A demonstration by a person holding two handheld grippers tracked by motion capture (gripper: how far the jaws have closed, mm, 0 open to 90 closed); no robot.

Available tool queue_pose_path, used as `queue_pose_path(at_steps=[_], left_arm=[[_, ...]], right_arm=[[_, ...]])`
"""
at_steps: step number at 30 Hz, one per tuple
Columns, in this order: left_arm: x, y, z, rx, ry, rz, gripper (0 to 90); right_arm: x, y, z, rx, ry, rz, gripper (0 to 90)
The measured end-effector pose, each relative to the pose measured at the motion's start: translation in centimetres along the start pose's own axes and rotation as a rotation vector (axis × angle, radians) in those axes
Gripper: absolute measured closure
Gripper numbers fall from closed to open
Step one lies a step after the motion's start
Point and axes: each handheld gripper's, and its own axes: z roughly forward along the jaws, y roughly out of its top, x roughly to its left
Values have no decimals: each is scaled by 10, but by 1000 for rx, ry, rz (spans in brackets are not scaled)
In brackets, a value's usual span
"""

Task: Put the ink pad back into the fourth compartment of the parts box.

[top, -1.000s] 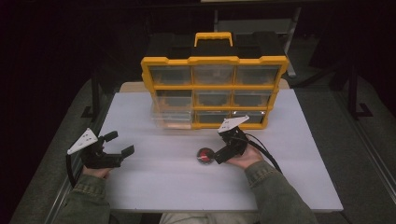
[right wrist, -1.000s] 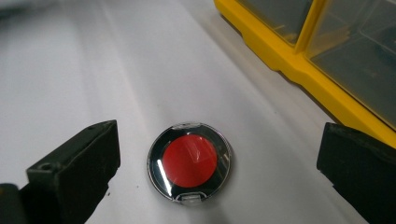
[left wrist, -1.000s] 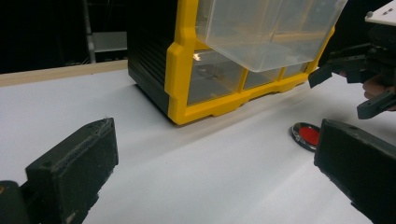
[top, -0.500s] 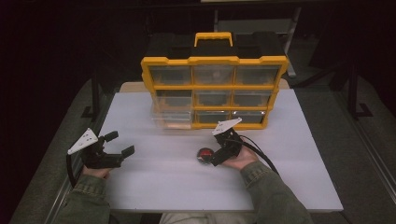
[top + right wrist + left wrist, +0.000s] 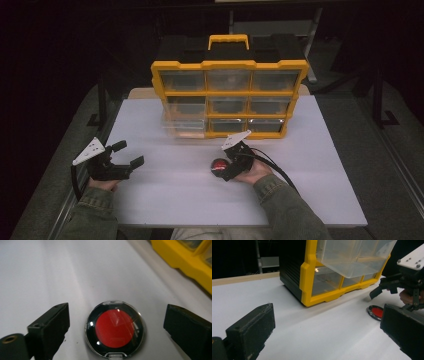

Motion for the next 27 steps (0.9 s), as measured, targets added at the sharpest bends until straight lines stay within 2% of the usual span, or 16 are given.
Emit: queue_pose_path(at_steps=[5, 16, 18, 22, 27], left_arm=[[0, 0, 0, 1, -1, 0, 0], [-1, 0, 1, 3, -5, 2, 0], [-1, 0, 1, 5, -6, 3, 0], [0, 0, 1, 7, -5, 4, 0], [0, 0, 1, 8, -6, 3, 0]], right_arm=[[1, -1, 4, 13, 5, -14, 128], [2, -2, 7, 28, -13, -9, 153], [2, -3, 8, 29, -12, -1, 194], [4, -3, 10, 35, -32, -24, 268], [7, -3, 11, 43, -51, -37, 287]])
